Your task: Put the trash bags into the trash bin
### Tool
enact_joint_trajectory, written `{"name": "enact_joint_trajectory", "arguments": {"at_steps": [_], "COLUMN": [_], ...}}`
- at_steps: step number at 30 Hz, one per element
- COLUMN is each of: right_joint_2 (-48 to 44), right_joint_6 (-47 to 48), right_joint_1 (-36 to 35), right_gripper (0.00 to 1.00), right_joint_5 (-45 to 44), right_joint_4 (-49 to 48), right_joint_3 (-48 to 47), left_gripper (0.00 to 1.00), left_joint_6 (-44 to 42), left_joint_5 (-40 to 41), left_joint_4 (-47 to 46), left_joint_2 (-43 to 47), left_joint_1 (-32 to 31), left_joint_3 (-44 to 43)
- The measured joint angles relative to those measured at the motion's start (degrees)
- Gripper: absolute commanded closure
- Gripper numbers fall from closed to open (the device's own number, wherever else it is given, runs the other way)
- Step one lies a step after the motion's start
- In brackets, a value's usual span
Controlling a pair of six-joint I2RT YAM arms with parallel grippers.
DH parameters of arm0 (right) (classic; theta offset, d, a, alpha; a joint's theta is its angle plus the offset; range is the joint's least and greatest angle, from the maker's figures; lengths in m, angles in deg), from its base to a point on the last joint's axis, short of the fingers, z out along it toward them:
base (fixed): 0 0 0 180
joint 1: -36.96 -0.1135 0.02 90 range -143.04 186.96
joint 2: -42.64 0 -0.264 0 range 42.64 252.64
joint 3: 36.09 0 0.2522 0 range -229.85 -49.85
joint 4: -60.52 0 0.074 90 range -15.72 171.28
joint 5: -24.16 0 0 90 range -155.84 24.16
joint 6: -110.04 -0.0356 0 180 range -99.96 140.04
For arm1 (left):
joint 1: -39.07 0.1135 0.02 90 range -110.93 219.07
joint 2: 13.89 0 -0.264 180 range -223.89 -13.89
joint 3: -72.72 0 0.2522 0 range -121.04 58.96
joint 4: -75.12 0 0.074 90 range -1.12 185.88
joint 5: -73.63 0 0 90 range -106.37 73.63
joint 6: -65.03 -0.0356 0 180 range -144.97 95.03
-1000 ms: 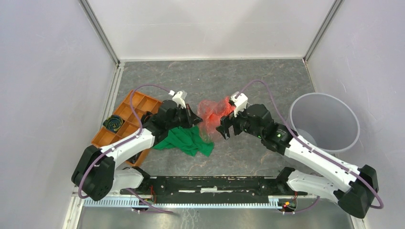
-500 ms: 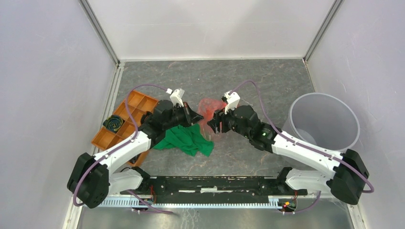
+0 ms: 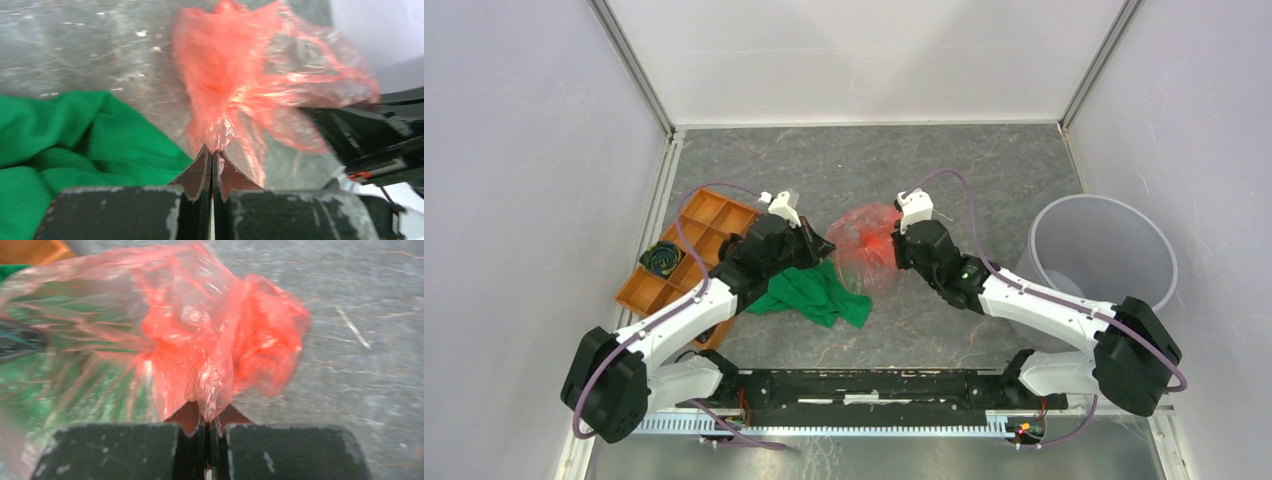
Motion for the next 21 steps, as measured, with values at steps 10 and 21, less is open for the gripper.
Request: {"name": "enact_joint_trajectory", "arguments": {"at_steps": [10,21], "right_joint_2": [15.3,-18.7], "right_joint_6": [10.3,24.2], "right_joint_1": [15.3,6.3], "right_gripper": [0.99,0.99], "right_joint_5": [-1.6,-1.4], "right_joint_4": [18.3,-2.1], "right_joint_3": [-26.4,-25.0], "left_gripper": [0.98,0.98], "left_joint_6": [-0.7,-10.1], "left_joint_5": [4.1,6.5], "left_joint_4": [13.4,0.7], "left_joint_2": [-26.4,1.5], "left_joint_1": [3.4,-5.4], "left_joint_3": [-34.4,-41.1]}}
